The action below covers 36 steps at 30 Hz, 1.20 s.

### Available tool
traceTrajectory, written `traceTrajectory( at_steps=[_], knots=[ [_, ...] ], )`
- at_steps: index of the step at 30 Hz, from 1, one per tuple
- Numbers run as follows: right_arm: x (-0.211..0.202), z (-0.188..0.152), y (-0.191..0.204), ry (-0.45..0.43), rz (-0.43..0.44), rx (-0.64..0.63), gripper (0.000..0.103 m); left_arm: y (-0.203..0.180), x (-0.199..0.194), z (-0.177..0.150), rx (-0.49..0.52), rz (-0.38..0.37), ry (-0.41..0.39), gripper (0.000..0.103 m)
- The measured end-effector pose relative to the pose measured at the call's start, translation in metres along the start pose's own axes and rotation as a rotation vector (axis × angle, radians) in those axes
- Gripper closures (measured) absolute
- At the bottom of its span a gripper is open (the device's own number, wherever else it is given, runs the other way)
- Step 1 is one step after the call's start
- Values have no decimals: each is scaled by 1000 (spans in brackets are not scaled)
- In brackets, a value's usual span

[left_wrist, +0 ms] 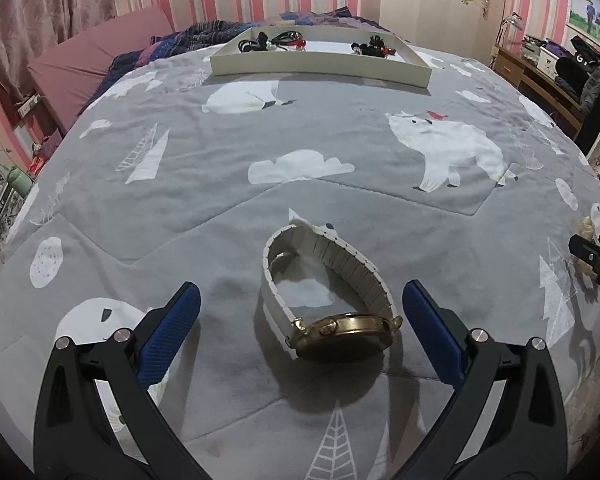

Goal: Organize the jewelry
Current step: 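Grasp the white-band gold watch with the left tool while the right grasps the cream scrunchie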

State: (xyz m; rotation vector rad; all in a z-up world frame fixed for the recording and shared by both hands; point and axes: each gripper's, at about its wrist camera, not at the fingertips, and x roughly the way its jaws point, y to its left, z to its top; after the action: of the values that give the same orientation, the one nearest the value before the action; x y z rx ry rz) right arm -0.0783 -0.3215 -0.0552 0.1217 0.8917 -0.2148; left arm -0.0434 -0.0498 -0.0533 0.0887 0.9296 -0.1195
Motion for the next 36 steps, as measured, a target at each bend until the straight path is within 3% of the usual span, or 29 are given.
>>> traceTrajectory(
  at_steps=[5,7,12,16,22,26,36],
  knots=[
    [2,1,-2,-3,-3,13,7,1,2,-1,2,0,-3,3],
    [3,2,-1,-2,-9,10,20,2,4,1,-3,-3,-2,3],
    [9,0,-4,18,-11,25,31,4,8,1,-15,-21,14,6],
    [8,1,-5,6,-20,29,56,4,10,0,-15,-36,23,12],
    [8,2,-8,-7,-15,44,65,0,7,-2,-10,-69,31,25],
    [10,5,-9,-9,-5,55,66,-3,7,-1,-8,-91,31,36],
    [13,10,1,-13,29,44,67,0,7,1,-19,-104,28,49]
  ],
)
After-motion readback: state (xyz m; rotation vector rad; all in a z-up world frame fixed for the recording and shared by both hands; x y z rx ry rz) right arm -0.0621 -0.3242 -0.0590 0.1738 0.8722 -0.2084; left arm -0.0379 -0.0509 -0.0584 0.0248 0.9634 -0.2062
